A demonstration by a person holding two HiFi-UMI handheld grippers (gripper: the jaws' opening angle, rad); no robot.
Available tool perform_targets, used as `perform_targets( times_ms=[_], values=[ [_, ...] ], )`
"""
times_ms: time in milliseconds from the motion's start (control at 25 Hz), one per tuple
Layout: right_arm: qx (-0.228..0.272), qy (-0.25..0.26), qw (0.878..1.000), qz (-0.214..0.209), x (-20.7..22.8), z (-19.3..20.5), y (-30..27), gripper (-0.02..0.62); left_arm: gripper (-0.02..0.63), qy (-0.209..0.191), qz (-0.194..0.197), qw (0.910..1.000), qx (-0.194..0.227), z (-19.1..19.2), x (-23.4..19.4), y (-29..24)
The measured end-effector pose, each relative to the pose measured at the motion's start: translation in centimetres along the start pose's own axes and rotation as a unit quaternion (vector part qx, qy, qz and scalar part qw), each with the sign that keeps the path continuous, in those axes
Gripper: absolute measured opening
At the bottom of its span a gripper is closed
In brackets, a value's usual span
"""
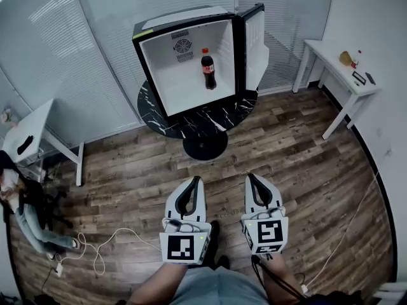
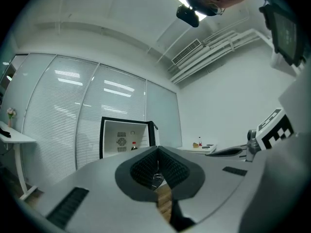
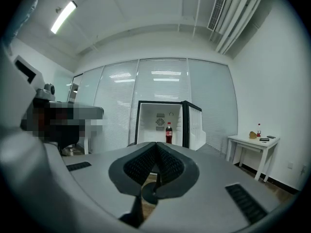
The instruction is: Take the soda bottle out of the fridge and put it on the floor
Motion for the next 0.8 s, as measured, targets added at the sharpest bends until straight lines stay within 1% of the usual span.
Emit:
perform_targets(
  times_ms=[160, 320, 480, 640, 800],
  values=[
    [0.000, 0.001, 1.000, 0.000, 0.5, -0.7, -5.5, 0.014, 0.017, 0.016, 0.001, 0.9999, 0.004, -0.4, -3.1, -4.3],
    [0.010, 0.008, 1.000, 0.007, 1.4, -2.4, -10.4, 0.014, 0.017, 0.012, 0.008, 0.9998, 0.014, -1.8, -6.2, -8.4],
    [0.022, 0.018, 0.999, 0.018, 2.4, -4.3, -14.5, 0.014, 0.017, 0.010, 0.018, 0.9992, 0.035, -3.7, -8.4, -12.2],
    [0.038, 0.026, 0.998, 0.032, 3.3, -6.0, -17.1, 0.014, 0.017, 0.008, 0.027, 0.9983, 0.050, -4.9, -10.0, -14.9],
    [0.044, 0.028, 0.998, 0.041, 3.9, -6.1, -18.9, 0.014, 0.017, 0.005, 0.034, 0.9983, 0.046, -4.6, -11.0, -16.8]
  ],
)
Point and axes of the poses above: the fingertips, and each gripper's own axes: y backward along the fingers, x to its right, z out of its underside, the point moved 7 cm from there along y, backward along the fingers, and after that the axes turned 15 degrees about y, right-handed, at the moved point
